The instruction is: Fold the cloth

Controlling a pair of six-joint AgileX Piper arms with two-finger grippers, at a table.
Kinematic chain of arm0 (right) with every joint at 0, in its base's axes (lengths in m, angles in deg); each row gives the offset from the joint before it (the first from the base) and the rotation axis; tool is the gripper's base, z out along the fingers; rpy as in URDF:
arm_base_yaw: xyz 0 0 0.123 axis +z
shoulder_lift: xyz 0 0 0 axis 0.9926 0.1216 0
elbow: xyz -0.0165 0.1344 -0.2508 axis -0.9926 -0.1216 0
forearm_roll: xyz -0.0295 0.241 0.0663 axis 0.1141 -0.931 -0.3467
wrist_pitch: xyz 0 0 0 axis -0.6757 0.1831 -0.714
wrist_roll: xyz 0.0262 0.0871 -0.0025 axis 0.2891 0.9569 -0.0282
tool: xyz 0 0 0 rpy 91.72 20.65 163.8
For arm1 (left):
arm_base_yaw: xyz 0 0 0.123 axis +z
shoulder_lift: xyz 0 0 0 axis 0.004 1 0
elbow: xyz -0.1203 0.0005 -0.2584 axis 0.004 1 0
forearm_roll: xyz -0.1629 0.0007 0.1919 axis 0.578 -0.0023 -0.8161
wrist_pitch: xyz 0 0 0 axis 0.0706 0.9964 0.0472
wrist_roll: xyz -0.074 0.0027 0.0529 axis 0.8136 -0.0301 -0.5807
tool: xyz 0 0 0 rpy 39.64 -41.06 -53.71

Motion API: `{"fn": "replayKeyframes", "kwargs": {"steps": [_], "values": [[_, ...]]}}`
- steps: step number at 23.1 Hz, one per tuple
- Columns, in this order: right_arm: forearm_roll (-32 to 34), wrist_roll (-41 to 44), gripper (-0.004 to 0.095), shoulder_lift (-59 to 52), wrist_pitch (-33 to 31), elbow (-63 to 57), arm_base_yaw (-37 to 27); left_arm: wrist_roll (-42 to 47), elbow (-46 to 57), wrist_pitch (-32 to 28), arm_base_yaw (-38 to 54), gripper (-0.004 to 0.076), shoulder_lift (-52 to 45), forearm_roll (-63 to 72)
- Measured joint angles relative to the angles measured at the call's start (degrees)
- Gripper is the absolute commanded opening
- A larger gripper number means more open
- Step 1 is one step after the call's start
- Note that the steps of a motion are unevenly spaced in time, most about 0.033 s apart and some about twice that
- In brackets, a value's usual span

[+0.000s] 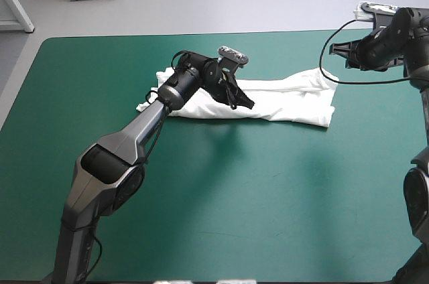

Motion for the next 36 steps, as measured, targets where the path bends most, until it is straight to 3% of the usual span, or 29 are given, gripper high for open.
{"fn": "replayKeyframes", "kwargs": {"steps": [8, 10, 13, 15, 32, 36], "values": [[-5.12, -2.83, 0.0343, -0.13, 1.12, -0.89, -3.13, 0.0, 0.0, -1.19, 0.0, -0.0009, 5.46, -0.85], [-6.24, -4.31, 0.0414, -0.18, 1.25, -3.77, -3.24, 0.06, -0.45, -1.29, 0.0, -0.0009, 5.82, -0.81], [-8.05, -7.33, 0.0631, -0.18, 2.28, -9.22, -3.24, 0.39, -0.49, -1.28, 0.0, -0.0009, 5.84, -0.81], [-8.79, -9.47, 0.0679, -0.18, 4.87, -13.55, -3.24, 0.4, -0.49, -1.28, 0.0, -0.0009, 5.84, -0.78], [-15.13, -12.14, 0.0675, 12.59, 7.37, -15.3, -3.33, 0.4, -0.55, -1.0, 0.15, -0.0009, 5.91, 0.2], [-16.6, -13.24, 0.0632, 13.59, 9.29, -15.3, -3.33, 0.4, -0.55, -1.0, 0.15, -0.0009, 5.91, 0.2]]}}
